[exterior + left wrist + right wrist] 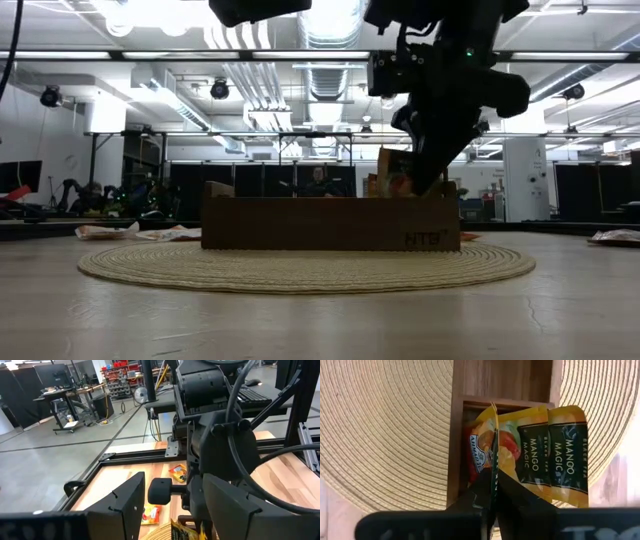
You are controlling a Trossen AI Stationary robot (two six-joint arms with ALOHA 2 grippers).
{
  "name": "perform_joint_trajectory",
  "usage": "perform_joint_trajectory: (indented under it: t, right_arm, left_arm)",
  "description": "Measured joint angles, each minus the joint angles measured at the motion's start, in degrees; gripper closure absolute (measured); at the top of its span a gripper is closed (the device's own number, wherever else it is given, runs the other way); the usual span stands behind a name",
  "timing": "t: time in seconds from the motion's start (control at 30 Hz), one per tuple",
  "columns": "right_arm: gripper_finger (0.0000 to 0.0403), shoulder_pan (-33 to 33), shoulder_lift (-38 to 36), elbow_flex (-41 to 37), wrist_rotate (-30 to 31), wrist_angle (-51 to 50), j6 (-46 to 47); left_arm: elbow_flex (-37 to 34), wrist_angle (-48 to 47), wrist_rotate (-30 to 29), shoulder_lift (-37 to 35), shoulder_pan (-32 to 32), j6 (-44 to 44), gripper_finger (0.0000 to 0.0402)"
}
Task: Pick & Place Tea
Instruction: Put the orange and green tea bag into the wooden organizer
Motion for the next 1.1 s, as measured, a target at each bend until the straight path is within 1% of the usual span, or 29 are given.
perform_joint_trajectory:
  t: [0.73,0.83,1.1]
  right_arm:
    - [0.0393,0.04,-0.01,-0.28,0.45,0.08,-0.38]
    - [0.0378,0.04,-0.01,-0.30,0.51,0.08,-0.35]
    - [0.0305,0.04,-0.06,-0.32,0.60,-0.37,-0.29]
  left_arm:
    - [0.00,0.00,0.01,0.00,0.00,0.04,0.0207]
    - [0.00,0.00,0.00,0.00,0.00,0.04,0.0207]
    - [0.00,-0.01,0.01,0.01,0.00,0.04,0.0207]
